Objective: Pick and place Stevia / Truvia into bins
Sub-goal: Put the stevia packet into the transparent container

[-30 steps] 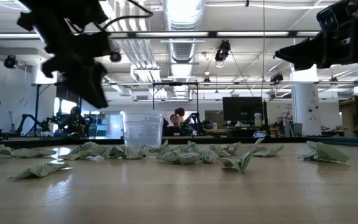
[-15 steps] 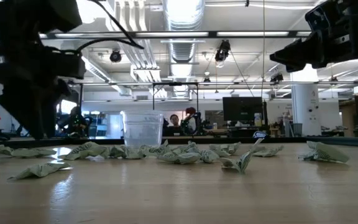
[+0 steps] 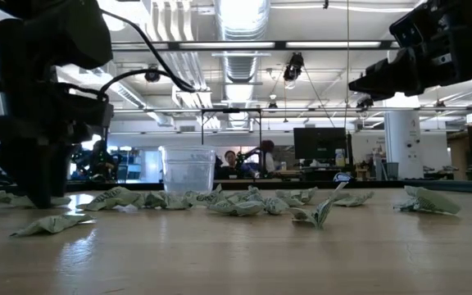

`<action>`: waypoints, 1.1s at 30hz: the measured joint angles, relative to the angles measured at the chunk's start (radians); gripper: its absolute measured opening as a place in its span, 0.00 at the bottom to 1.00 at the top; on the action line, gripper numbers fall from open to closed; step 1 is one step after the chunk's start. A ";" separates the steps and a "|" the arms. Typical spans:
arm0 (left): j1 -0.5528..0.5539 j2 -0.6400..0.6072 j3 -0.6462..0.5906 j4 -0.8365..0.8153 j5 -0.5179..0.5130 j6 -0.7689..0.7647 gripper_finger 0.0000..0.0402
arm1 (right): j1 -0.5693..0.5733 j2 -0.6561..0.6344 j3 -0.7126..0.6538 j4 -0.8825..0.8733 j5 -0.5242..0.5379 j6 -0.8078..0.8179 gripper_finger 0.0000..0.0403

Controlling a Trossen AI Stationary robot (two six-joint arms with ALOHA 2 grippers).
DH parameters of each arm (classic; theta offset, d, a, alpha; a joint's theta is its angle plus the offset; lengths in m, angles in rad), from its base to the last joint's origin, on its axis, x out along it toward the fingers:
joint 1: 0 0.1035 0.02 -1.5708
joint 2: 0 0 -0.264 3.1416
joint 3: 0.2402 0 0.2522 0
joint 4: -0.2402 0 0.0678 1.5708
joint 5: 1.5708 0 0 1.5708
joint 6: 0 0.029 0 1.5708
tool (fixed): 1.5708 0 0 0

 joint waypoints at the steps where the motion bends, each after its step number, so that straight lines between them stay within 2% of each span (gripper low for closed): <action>1: 0.000 -0.003 0.000 0.002 0.002 0.011 0.24 | 0.000 0.005 0.002 -0.001 0.000 0.000 0.21; 5: 0.001 -0.022 0.000 -0.007 -0.040 0.045 0.06 | 0.000 0.021 0.008 0.001 0.000 -0.003 0.21; 7: 0.001 -0.038 0.015 -0.002 -0.100 0.073 0.02 | 0.000 0.022 0.009 0.001 0.000 -0.003 0.21; 11: 0.001 -0.071 0.043 -0.005 -0.263 0.123 0.04 | 0.000 0.021 0.009 0.002 0.000 -0.003 0.21; 15: 0.001 -0.093 0.085 0.004 -0.499 0.199 0.04 | 0.000 0.021 0.009 0.005 0.001 -0.003 0.21; 17: 0.003 -0.095 0.098 0.047 -0.627 0.264 0.04 | 0.000 0.021 0.009 0.005 0.001 -0.003 0.21; 19: 0.012 -0.101 0.100 0.132 -0.712 0.368 0.04 | 0.000 0.021 0.009 0.005 0.001 -0.003 0.21; 22: 0.057 -0.103 0.097 0.305 -0.701 0.558 0.04 | 0.000 0.021 0.009 0.005 0.001 -0.003 0.21; 26: 0.154 -0.103 0.096 0.473 -0.572 0.746 0.04 | 0.000 0.021 0.009 0.005 0.002 -0.003 0.21; 33: 0.362 -0.103 0.095 0.527 -0.380 0.825 0.04 | 0.000 0.021 0.009 0.005 0.003 0.000 0.21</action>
